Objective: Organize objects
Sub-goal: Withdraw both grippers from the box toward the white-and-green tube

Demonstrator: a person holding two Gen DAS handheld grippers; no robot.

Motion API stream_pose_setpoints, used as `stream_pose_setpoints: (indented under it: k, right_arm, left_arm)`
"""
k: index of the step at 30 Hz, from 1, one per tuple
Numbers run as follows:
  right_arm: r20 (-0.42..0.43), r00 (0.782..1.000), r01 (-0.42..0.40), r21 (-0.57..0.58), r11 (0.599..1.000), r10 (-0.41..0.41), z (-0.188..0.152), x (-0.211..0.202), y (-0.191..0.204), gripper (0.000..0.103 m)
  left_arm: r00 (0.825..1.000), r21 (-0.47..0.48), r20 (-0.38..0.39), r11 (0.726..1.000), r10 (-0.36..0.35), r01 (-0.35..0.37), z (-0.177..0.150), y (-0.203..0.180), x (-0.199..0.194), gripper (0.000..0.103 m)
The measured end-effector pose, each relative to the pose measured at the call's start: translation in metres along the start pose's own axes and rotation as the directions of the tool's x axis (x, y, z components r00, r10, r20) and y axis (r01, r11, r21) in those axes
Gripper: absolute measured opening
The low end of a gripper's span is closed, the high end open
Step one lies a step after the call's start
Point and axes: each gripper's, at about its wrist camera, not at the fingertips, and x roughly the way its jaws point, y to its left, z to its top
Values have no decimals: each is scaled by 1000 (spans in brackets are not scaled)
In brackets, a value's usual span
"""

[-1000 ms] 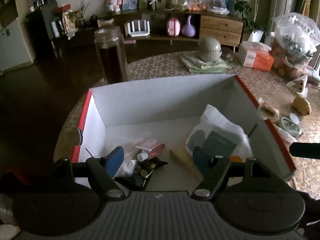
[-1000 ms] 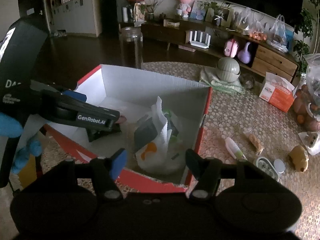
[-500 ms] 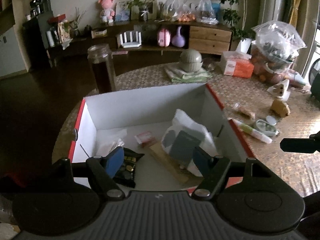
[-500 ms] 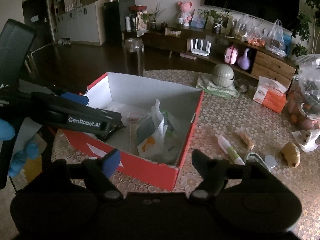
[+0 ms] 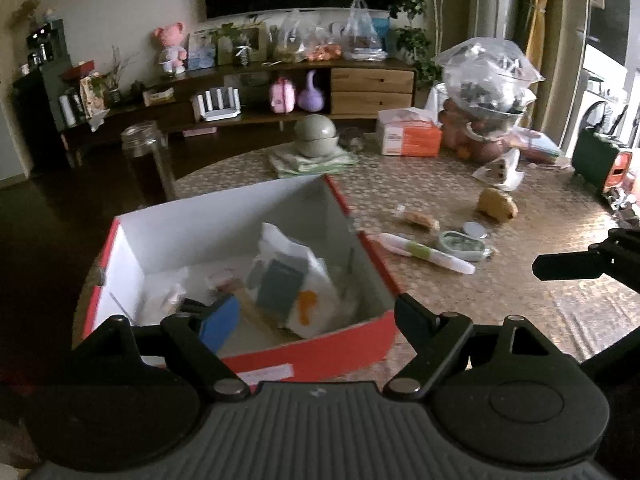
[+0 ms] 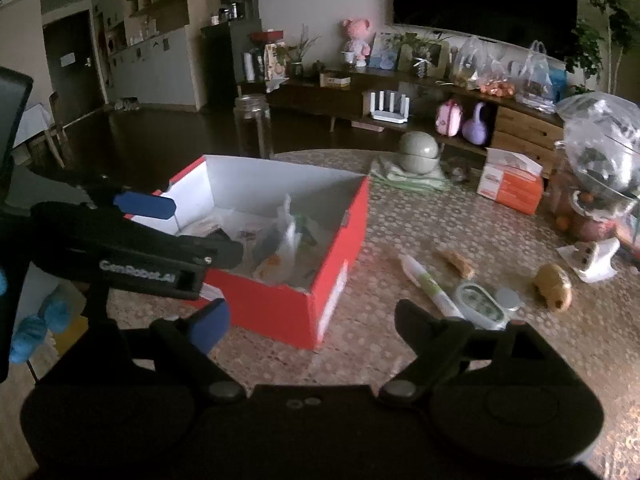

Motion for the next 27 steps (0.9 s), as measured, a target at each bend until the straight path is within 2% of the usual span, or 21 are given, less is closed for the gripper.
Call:
stream_pose_setpoints:
  k: [11, 20, 27]
  right_arm:
    - [-3, 998, 63, 68, 996, -63, -38, -28, -60, 90]
    - [-24, 990, 144, 119, 982, -142, -65, -39, -118, 90]
    - [-57, 984, 179, 180, 967, -172, -80, -43, -162, 90]
  left_arm:
    - [999, 4, 19, 999, -46, 46, -7, -48, 4, 101]
    - [995, -6, 12, 995, -96, 97, -9, -89, 24, 103]
    - [994, 38, -20, 994, -106, 107, -9, -126, 49, 103]
